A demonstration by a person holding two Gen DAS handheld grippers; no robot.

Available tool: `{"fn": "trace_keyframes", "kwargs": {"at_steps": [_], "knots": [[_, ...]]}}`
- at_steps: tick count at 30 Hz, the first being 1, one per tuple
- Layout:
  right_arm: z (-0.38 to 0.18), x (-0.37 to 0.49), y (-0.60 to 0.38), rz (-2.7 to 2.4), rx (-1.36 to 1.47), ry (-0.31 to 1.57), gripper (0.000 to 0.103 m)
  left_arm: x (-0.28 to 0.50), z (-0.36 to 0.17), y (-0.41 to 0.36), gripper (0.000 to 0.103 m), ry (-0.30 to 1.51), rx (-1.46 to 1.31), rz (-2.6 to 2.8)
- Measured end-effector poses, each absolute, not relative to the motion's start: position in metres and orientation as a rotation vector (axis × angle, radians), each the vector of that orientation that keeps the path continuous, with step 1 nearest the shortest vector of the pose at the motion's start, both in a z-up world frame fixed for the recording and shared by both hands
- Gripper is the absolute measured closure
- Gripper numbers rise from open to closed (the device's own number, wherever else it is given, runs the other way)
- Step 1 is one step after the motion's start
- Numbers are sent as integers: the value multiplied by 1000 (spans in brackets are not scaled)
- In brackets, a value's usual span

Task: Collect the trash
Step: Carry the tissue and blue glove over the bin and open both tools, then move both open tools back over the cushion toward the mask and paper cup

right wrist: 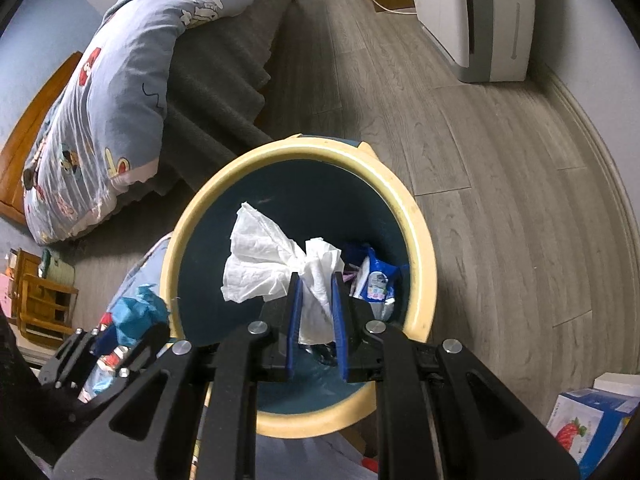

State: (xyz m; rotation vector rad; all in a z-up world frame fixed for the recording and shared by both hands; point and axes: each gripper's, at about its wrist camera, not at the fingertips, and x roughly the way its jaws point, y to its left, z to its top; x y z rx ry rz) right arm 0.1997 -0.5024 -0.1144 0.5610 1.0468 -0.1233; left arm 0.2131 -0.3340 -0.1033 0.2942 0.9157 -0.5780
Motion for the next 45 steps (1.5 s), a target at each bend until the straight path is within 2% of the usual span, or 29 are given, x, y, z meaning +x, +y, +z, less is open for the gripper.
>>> {"fn": "trace_keyframes", "kwargs": {"at_steps": [2,4,6,8,10,12,14,16,18,21,32,38,45], "knots": [[-112,201,-502,-114,566,1031,86,213,-103,-334,60,908,295,-576],[-107,200,-501,-103,560,1004,69,214,-103,-331,57,901,286,-579],[-103,200,-500,-95,565,984,59,214,-104,-329,51,899,288,-574],[-101,200,-499,-93,567,977,56,213,-102,-328,39,888,287,-564],[-99,200,-499,-95,567,972,46,213,-100,-326,34,881,276,-560],[-97,201,-498,-95,564,969,44,211,-98,-323,26,874,270,-553],[-96,201,-497,-97,560,964,37,208,-95,-319,19,864,265,-545],[-94,200,-497,-100,556,956,22,205,-94,-315,13,862,265,-533],[-91,200,-498,-101,558,948,18,203,-93,-309,12,859,261,-521],[-87,201,-497,-110,560,931,6,197,-89,-298,11,861,260,-507],[-54,191,-454,-97,434,922,6,157,-38,-218,8,827,234,-443],[-32,176,-417,-53,431,917,6,129,-7,-150,8,814,221,-372],[-16,158,-357,40,436,913,6,101,3,-65,7,832,111,-254]]}}
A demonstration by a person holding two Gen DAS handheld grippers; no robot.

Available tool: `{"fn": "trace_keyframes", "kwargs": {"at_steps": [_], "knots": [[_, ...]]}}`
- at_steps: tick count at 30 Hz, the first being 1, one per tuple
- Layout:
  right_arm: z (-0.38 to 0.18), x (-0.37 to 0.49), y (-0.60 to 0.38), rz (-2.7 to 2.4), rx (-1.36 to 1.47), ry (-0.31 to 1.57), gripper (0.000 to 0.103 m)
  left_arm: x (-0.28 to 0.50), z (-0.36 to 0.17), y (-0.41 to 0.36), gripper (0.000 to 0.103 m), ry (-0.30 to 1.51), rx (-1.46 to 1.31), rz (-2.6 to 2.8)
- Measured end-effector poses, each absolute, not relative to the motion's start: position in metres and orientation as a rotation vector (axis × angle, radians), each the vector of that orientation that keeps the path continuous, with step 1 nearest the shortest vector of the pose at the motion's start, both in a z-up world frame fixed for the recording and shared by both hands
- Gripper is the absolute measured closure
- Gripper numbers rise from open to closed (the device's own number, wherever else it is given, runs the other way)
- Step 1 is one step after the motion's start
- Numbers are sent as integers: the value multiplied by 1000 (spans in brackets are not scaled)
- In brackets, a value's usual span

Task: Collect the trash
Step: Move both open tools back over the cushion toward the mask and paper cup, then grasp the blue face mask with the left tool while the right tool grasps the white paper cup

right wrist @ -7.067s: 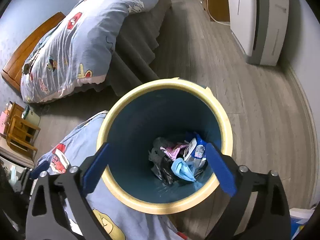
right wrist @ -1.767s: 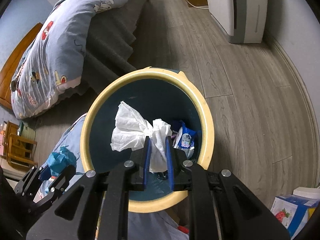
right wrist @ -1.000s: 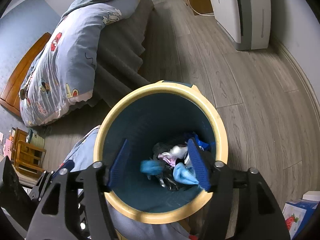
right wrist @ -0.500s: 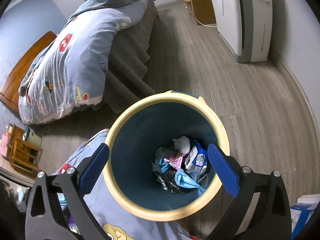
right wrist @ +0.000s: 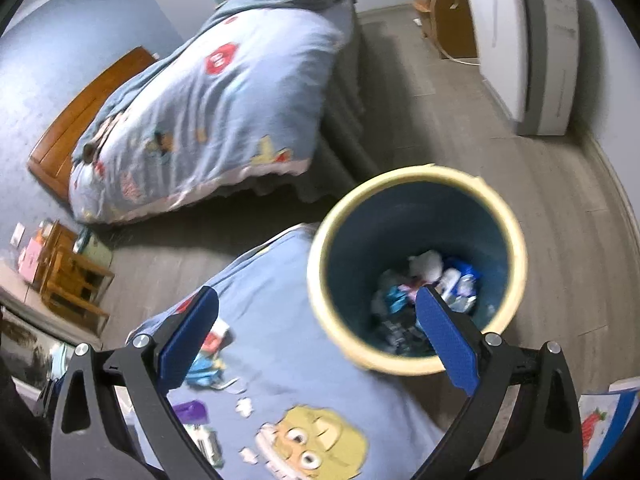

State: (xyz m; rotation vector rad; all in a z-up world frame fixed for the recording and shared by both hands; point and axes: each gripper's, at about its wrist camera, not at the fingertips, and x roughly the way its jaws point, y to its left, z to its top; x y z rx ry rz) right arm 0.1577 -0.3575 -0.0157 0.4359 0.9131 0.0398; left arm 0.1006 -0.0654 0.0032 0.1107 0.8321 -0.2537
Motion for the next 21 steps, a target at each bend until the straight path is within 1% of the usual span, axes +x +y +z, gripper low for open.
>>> {"fn": "trace_keyframes", "kwargs": {"at_steps": [5,12,17,21], "knots": [[-19,149,-317,80,403,945,6,90,-12,-23,7,852,55,-186],[-29,153,-271,107,325,988,6,94,-26,17,7,864,34,-119],[-37,168,-242,136,304,1007,6,103,-40,33,7,890,-1,-110],[-53,185,-222,130,228,1040,6,113,-56,29,7,905,56,-108]]}}
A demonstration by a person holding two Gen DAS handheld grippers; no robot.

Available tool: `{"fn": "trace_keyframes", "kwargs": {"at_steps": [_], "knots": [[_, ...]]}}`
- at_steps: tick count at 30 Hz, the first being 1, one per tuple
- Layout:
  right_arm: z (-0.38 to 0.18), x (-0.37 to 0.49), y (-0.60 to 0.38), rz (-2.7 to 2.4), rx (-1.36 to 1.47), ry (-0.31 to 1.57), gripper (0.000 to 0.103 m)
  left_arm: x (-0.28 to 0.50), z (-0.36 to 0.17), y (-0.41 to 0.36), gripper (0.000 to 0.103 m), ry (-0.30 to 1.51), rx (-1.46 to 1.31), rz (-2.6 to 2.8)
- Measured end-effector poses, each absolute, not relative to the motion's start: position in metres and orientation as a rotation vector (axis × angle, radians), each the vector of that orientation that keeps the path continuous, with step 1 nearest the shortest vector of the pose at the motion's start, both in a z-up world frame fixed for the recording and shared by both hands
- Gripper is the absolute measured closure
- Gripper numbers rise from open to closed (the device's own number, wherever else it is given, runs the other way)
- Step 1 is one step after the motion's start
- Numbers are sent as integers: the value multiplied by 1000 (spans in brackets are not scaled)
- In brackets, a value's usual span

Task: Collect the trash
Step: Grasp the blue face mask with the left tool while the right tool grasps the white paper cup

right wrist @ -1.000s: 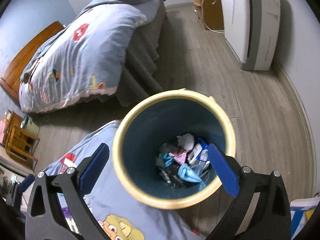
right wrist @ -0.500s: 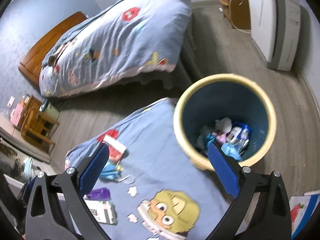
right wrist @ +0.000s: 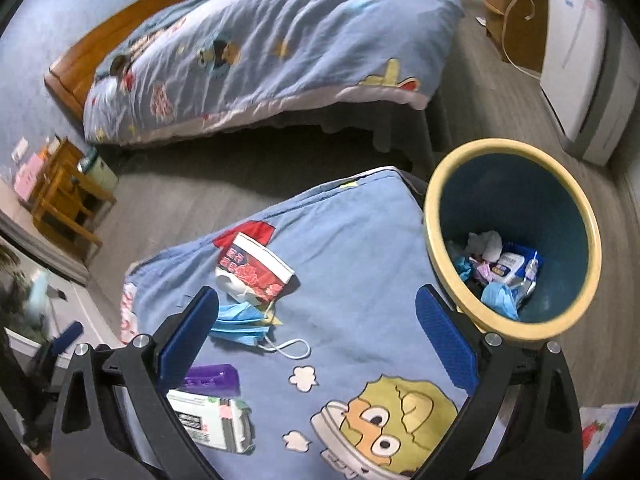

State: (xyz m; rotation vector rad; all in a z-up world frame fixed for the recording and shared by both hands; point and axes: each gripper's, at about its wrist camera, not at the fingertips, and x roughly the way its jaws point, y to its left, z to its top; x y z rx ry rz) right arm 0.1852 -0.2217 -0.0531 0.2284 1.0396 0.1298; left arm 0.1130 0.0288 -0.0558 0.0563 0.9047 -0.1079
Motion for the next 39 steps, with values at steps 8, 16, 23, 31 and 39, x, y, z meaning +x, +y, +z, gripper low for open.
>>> {"fn": "trace_keyframes", "kwargs": {"at_steps": [8,16,23,31,39], "knots": [[-82,221,-211,117,172,1088,6,140,-100,12,7,967,102,-122],[-110,242,-216,97,173,1139,6,161,-129,-13,9,999,87,-225],[-118,245,-216,124,193,1146,6,171,-150,-29,70,1054,64,-325],[-122,249,-196,181,203,1147,6,158,-118,-17,93,1054,137,-333],[-120,249,-164,280,150,1120,7,159,-89,30,93,1049,179,-219]]}}
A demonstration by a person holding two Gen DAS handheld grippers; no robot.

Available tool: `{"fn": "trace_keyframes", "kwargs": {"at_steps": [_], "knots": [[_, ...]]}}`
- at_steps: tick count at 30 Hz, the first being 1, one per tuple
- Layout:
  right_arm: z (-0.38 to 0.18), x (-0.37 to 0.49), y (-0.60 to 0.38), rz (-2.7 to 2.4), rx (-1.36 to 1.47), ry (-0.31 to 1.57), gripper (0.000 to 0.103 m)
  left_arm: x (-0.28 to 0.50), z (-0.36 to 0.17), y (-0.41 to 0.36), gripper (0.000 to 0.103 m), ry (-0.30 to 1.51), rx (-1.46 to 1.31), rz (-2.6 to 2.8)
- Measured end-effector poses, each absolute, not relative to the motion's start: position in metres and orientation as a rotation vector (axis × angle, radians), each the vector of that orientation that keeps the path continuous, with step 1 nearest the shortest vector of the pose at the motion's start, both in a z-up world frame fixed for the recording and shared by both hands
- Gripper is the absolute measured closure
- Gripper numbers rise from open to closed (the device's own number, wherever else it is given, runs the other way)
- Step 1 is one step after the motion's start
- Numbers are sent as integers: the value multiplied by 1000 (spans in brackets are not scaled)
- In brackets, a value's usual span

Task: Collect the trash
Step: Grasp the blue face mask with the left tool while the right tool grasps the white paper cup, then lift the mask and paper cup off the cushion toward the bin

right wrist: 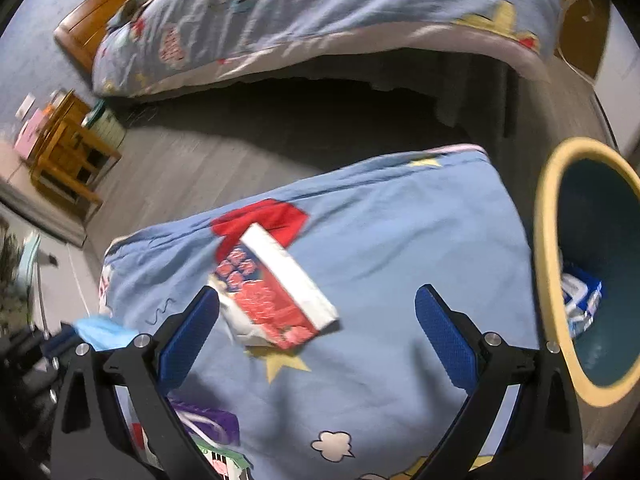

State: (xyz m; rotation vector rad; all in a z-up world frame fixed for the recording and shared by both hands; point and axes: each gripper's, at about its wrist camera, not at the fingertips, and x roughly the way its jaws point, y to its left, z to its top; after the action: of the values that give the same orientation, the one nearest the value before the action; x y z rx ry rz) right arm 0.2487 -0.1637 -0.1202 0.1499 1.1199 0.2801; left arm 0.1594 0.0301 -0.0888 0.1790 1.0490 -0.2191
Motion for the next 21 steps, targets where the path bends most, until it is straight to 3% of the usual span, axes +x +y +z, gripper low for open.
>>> {"fn": "trace_keyframes", "kwargs": {"at_steps": [2,7,13,17,21], "knots": [[-120,248,-155,305,124,1114,12,162,-96,43,93,1070,130,-184],[-125,244,-132,376,44,1119,36,173,-106,61,93,1088,109,-130],[-138,242,-102,433,-80,1136,54,178,-105,76,93,1079,53,-120],[-149,240,-88,458,-158,1160,60,178,-106,73,93,1076,65,-128],[-152,236,-79,463,-236,1159,79,178,-105,70,93,1073,68,-134]]}}
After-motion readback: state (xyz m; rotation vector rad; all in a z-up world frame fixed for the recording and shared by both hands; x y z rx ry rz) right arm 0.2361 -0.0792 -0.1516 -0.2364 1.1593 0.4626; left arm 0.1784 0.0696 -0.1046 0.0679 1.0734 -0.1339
